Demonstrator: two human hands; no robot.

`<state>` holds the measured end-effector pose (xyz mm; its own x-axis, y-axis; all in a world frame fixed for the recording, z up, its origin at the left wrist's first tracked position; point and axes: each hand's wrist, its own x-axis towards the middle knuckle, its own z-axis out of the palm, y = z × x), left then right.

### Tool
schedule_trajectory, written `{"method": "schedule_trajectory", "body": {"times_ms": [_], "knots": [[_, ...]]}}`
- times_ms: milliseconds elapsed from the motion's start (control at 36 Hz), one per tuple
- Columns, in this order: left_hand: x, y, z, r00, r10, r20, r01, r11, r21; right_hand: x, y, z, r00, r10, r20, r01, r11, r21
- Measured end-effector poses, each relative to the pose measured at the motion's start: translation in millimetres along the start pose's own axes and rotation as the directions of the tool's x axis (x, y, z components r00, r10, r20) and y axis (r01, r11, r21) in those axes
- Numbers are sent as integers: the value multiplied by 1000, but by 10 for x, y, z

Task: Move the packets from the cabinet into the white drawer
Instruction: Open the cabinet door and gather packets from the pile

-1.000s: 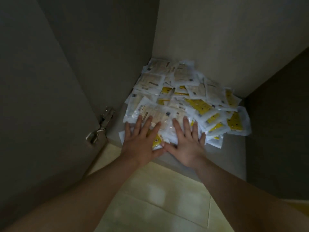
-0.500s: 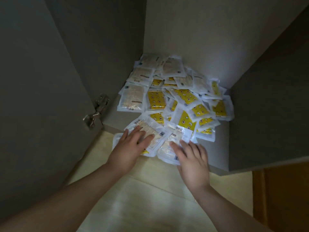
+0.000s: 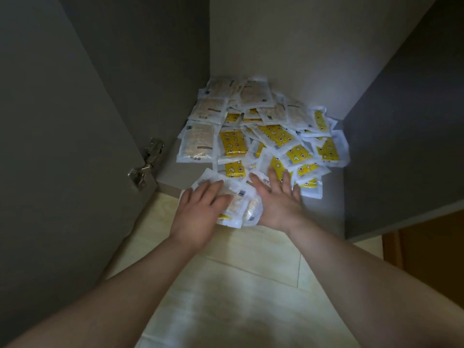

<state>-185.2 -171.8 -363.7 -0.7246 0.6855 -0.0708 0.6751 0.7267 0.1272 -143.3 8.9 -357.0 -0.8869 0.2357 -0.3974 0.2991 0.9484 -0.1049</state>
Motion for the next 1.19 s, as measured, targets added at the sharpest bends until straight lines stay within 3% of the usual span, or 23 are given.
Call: {"method": "schedule_trajectory", "body": {"times_ms": [83, 139, 222, 333, 444, 500, 611, 722, 778, 861, 945, 1028, 1111, 1195], "knots": [[45, -44, -21, 992, -74, 104, 77, 997, -22, -105, -89, 107, 995, -14, -104, 6, 997, -72], [26, -74, -5, 991, -82, 102, 87, 995, -41, -184, -145, 241, 957, -48, -287, 2, 987, -159], [-41, -87, 38, 990, -74, 118, 90, 987, -132, -239, -126, 515, 853, -82, -516, 43, 995, -87], [-121, -11, 123, 996, -86, 15, 85, 921, -381, -262, -124, 606, 714, -134, -687, 190, 982, 6], [-156, 84, 155, 982, -164, -90, 69, 767, -637, -196, -164, 560, 694, -75, -716, 289, 940, 181], [-158, 133, 122, 969, -225, -106, 72, 662, -746, -185, -219, 556, 711, -49, -701, 312, 916, 252], [-147, 234, -5, 940, -337, 52, 149, 269, -951, -177, -371, 466, 723, 1, -691, 366, 848, 384], [-114, 236, -113, 917, -383, 112, 142, 52, -988, -137, -482, 349, 683, 53, -728, 414, 794, 446], [-104, 205, -157, 910, -376, 177, 152, -95, -984, -125, -495, 327, 689, 72, -722, 432, 759, 488], [-99, 153, -184, 886, -374, 275, 196, -236, -952, -112, -526, 303, 706, 134, -695, 438, 689, 577], [-69, 97, -190, 852, -352, 387, 233, -406, -884, -94, -573, 244, 802, 241, -546, 377, 506, 776], [-23, 22, -172, 802, -351, 483, 252, -535, -807, -76, -612, 165, 829, 355, -432, 350, 272, 896], [-19, -46, -96, 744, -353, 567, 290, -593, -751, -30, -614, 122, 848, 477, -230, 290, -56, 955], [-44, -15, -58, 735, -301, 608, 329, -626, -707, 34, -608, 155, 911, 413, 7, 193, -440, 877]]}}
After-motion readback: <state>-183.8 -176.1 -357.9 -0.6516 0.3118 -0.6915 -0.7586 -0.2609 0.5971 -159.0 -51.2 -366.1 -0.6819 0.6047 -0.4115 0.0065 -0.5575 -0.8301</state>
